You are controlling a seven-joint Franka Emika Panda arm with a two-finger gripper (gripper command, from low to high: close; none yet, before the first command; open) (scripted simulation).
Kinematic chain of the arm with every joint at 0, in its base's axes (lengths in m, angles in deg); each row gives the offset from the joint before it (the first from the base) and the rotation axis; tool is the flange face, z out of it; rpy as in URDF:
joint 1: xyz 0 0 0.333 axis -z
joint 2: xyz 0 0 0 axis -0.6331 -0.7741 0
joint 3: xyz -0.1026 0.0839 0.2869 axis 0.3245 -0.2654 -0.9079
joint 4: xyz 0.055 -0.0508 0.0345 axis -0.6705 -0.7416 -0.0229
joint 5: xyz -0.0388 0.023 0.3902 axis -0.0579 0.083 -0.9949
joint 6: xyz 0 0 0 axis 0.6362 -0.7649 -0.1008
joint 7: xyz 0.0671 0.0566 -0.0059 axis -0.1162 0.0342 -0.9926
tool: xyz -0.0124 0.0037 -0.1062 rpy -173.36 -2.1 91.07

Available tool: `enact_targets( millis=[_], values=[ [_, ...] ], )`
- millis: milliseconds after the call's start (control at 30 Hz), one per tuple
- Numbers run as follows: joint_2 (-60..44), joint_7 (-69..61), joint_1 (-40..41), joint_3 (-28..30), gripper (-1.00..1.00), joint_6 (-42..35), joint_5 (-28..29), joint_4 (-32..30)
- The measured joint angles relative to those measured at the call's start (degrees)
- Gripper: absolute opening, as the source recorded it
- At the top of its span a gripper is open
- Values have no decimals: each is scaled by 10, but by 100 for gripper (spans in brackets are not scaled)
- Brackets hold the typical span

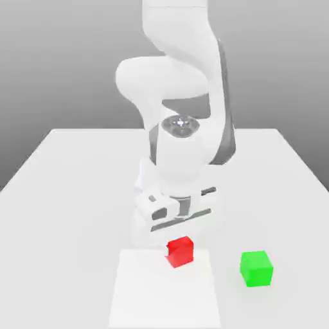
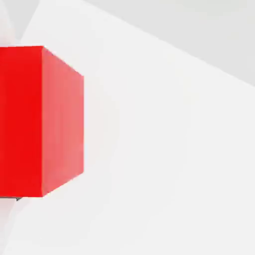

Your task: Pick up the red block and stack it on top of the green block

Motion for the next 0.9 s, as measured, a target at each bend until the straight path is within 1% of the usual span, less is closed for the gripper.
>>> enact_targets(
  millis=[200,267,500,733,800,900],
  values=[
    [120,13,5,0,-100,-103,17,-16],
    [128,49,0,-13,-100,-123,18,-5],
    [111,221,-34,-73,-100,-170,14,60],
    [88,395,-94,-117,-100,-215,7,127],
    [67,430,-112,-114,-100,-206,16,139],
    [13,457,-115,-101,-100,-158,42,145]
  ],
)
